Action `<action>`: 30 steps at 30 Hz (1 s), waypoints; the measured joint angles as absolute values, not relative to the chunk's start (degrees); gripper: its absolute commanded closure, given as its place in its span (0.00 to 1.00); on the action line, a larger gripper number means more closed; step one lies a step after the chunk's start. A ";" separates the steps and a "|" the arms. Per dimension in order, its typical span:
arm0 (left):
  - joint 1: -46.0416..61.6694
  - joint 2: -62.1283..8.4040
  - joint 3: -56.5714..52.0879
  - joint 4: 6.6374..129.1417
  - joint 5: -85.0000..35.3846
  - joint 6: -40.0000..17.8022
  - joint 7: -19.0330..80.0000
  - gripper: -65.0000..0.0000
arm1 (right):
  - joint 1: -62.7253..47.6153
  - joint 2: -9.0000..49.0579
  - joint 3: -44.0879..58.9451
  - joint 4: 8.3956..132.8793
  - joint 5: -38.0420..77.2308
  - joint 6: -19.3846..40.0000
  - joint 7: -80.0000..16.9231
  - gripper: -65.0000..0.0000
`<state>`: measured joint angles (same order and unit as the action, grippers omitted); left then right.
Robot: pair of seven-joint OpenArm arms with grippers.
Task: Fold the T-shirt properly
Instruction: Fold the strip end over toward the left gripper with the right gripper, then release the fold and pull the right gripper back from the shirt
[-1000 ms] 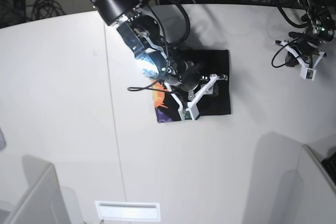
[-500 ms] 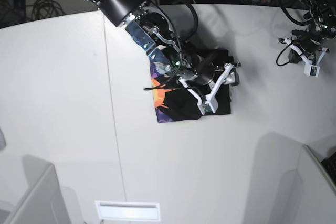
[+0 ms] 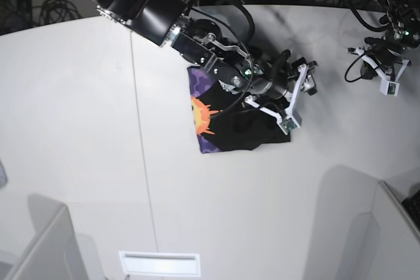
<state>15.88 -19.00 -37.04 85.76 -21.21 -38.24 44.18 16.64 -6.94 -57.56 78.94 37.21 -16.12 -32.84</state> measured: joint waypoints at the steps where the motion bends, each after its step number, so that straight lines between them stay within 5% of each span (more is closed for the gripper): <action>1: 15.88 -19.00 -37.04 85.76 -21.21 -38.24 44.18 1.00 | 16.62 -6.98 -57.74 80.36 37.43 -16.10 -32.71 0.37; 7: 15.55 -18.90 -37.04 85.76 -21.19 -38.22 44.16 1.00 | 16.97 -5.37 -57.76 87.99 37.50 -16.14 -32.84 0.37; 14: 15.57 -18.87 -37.04 85.76 -21.23 -38.22 44.16 1.00 | 16.93 1.28 -57.76 97.49 37.26 -25.96 -33.06 0.37; 20: 15.59 -18.70 -36.62 85.97 -21.23 -38.24 44.14 1.00 | 16.12 5.63 -54.59 103.72 37.67 -26.37 -32.71 0.38; 23: 15.53 -17.89 -36.67 86.15 -22.50 -39.46 44.36 1.00 | 13.45 7.70 -49.43 104.03 37.45 -26.39 -32.60 0.56; 27: 15.53 -17.15 -36.29 86.43 -31.48 -39.51 44.40 1.00 | 8.14 8.47 -40.40 104.22 37.10 -26.59 -32.51 0.97; 30: 15.55 -17.39 -36.34 86.48 -39.59 -39.46 45.87 1.00 | 5.10 8.34 -35.16 104.68 37.47 -26.59 -32.27 1.00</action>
<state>15.55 -17.39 -36.34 86.48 -39.59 -39.46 45.87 5.10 8.34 -35.16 104.68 37.47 -26.59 -32.27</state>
